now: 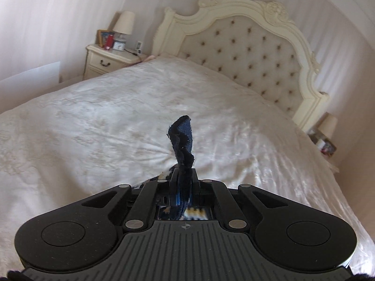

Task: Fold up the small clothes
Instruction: 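Lay the held cuff across the sweater body and open the left gripper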

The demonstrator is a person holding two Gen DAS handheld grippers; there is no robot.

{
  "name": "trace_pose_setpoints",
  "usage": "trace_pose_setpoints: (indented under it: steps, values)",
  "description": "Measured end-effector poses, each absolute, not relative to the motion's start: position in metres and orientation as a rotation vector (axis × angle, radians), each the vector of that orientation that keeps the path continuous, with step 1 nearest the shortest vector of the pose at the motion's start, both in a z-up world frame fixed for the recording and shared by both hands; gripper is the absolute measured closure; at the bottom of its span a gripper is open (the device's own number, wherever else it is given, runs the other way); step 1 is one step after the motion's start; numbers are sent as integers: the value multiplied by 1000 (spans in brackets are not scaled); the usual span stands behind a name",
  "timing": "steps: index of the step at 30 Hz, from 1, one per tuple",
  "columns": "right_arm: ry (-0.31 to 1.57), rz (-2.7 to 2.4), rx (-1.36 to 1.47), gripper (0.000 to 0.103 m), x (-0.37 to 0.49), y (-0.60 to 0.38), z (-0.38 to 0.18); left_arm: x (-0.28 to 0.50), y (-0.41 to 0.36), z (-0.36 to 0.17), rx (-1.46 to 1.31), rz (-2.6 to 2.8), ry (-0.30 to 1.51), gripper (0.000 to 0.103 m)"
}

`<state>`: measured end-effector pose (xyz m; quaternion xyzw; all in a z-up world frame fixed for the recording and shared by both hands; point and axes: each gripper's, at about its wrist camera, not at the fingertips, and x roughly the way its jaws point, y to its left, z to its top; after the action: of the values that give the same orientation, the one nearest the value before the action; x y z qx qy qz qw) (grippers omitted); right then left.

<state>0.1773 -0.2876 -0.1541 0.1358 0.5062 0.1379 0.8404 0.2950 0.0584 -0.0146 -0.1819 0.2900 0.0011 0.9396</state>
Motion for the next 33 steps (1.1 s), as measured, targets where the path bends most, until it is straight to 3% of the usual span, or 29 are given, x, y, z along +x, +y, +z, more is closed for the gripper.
trace_pose_setpoints:
  steps: [8, 17, 18, 20, 22, 27, 33]
  values:
    - [1035, 260, 329, 4, 165, -352, -155, 323, -67, -56, -292, -131, 683, 97]
    - [1035, 225, 352, 4, 157, -394, -160, 337, -146, -91, -202, -213, 796, 95]
    - [1036, 223, 354, 4, 157, -395, -160, 337, -147, -90, -195, -227, 798, 94]
    - [1037, 222, 359, 4, 159, -395, -161, 332, -153, -84, -170, -255, 786, 76]
    - [1034, 224, 360, 4, 162, -393, -160, 324, -156, -78, -151, -287, 764, 70]
    - [1019, 217, 343, 4, 176, -386, -156, 305, -149, -80, -56, -326, 748, 68]
    - [998, 224, 324, 4, 204, -375, -150, 286, -93, -120, -22, -203, 877, 67]
